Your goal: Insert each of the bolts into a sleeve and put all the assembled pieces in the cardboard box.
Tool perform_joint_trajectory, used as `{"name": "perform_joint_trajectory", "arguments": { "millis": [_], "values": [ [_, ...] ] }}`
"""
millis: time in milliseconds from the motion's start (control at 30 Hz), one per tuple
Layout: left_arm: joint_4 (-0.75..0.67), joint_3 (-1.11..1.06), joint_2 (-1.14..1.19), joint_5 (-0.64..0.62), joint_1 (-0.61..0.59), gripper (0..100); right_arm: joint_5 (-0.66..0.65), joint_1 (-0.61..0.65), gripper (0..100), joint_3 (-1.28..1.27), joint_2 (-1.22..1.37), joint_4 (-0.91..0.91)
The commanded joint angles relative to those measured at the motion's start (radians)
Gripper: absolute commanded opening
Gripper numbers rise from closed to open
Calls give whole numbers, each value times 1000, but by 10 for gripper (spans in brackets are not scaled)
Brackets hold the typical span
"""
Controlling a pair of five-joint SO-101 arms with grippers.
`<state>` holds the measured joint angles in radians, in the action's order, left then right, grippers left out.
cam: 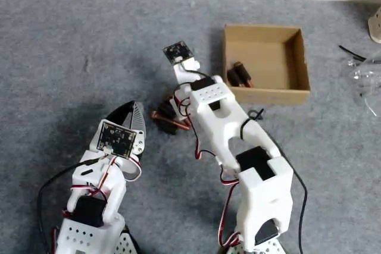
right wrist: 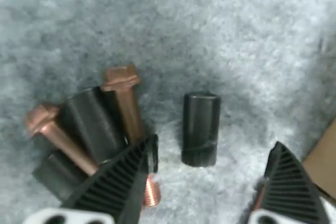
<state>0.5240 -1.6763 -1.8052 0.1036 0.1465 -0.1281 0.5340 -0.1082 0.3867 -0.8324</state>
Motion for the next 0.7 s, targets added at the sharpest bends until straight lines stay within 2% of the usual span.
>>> {"name": "perform_joint_trajectory", "arguments": {
  "millis": [0, 233, 667],
  "values": [
    [-2, -21, -8, 2, -7, 10, 9, 18, 299, 15, -4, 84],
    [-2, -21, -8, 2, -8, 10, 5, 22, 190, 18, -5, 101],
    [-2, -21, -8, 2, -10, 10, 8, 21, 184, 12, 2, 90]
  ]
}}
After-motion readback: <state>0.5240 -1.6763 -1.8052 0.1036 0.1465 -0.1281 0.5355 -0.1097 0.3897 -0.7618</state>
